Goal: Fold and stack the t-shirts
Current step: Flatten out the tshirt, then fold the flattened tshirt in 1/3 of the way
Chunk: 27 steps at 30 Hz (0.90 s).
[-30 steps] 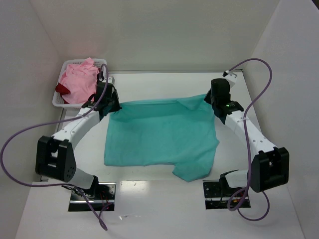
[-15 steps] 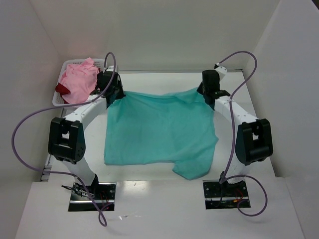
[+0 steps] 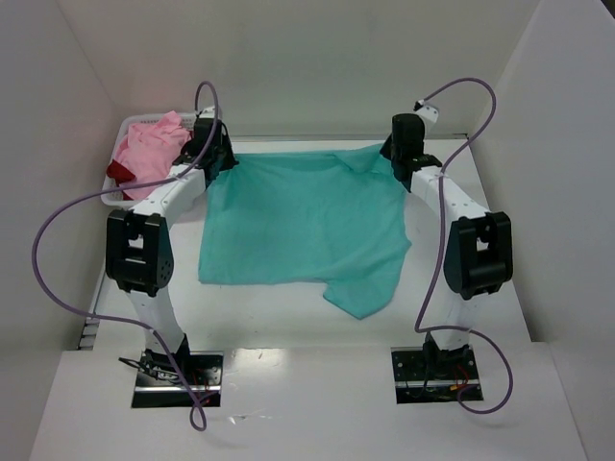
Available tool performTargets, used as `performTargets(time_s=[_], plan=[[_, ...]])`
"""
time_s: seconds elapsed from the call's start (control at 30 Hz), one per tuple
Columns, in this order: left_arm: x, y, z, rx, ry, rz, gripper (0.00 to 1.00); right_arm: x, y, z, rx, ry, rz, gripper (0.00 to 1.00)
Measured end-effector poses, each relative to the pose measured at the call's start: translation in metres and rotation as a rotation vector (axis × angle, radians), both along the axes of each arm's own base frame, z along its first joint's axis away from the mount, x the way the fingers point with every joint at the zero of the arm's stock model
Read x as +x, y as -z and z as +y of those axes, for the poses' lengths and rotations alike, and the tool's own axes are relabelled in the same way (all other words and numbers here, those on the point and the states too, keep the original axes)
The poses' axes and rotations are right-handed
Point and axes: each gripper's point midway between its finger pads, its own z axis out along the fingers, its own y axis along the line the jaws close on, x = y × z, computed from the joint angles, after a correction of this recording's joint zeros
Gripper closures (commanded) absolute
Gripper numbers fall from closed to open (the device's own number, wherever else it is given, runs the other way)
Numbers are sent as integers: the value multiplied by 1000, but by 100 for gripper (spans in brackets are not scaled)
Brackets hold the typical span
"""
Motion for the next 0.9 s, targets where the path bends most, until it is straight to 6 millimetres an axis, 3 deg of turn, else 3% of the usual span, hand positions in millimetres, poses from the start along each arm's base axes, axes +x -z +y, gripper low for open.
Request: performTargets(time_s=[0.27, 0.53, 0.7, 0.8, 0.9], plan=[[0, 11, 1, 17, 13, 23, 100, -3, 21, 4, 11, -19, 39, 100], [-25, 57, 18, 25, -5, 142, 100, -49, 83, 2, 45, -37, 189, 100], [-47, 80, 26, 30, -11, 221, 100, -67, 74, 5, 80, -54, 190, 100], [-54, 82, 26, 33, -9, 234, 100, -69, 65, 7, 92, -63, 172, 100], [-62, 80, 28, 44, -2, 237, 100, -73, 69, 9, 98, -74, 184, 100]])
